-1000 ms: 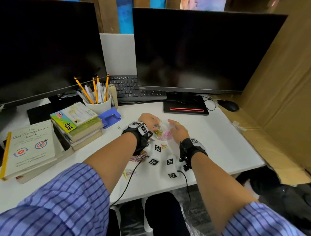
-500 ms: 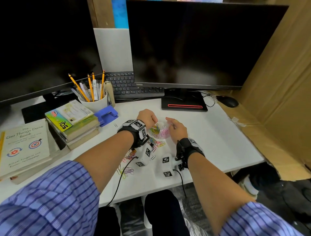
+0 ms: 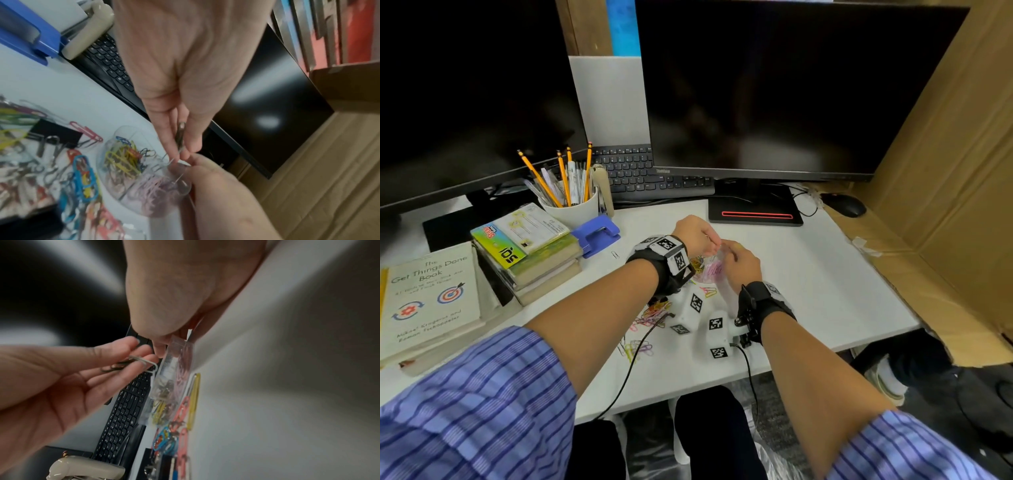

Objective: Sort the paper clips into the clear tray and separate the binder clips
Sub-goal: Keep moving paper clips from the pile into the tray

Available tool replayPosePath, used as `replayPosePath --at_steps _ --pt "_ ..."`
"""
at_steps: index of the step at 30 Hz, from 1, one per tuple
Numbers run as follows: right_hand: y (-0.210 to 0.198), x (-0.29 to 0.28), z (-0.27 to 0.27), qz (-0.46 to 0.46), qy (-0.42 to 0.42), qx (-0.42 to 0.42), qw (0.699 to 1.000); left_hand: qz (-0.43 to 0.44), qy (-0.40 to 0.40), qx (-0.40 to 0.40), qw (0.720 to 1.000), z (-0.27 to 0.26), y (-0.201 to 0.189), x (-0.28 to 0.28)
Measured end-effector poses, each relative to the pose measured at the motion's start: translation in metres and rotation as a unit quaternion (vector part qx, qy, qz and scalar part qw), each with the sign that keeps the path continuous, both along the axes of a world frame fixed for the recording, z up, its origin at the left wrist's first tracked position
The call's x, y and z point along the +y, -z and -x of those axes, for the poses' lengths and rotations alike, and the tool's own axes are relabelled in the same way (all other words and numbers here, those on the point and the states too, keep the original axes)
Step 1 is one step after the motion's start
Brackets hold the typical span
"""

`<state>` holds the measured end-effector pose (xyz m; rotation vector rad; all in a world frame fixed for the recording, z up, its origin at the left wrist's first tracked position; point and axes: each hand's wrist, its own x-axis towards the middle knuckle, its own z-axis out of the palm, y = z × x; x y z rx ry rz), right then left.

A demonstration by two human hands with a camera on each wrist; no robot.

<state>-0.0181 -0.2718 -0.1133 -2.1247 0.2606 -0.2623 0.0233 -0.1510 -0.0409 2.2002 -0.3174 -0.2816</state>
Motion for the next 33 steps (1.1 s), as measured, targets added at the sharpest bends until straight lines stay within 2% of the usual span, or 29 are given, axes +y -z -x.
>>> replayPosePath --at_steps 3,8,11,15,18,33 --pt "-0.001 -0.001 0.001 -0.004 -0.001 0.009 1.0 -0.006 0.025 0.039 0.999 0.003 0.007 -0.009" --pt "-0.002 0.001 0.001 -0.013 -0.008 0.011 1.0 -0.039 0.001 -0.046 0.998 -0.006 0.012 -0.005" --pt "-0.002 0.002 0.001 -0.039 -0.006 0.007 0.999 -0.126 0.01 -0.091 0.988 -0.015 0.018 -0.001" --pt "-0.002 0.002 0.002 -0.051 0.009 0.013 0.999 -0.244 0.088 -0.096 0.961 -0.016 0.02 -0.008" --pt "-0.003 0.001 0.002 -0.054 0.016 0.02 0.998 -0.285 0.125 -0.08 0.947 -0.015 0.02 -0.017" --pt "-0.004 0.003 -0.002 -0.047 0.013 0.039 0.998 -0.303 0.148 -0.074 0.939 -0.027 0.019 -0.021"
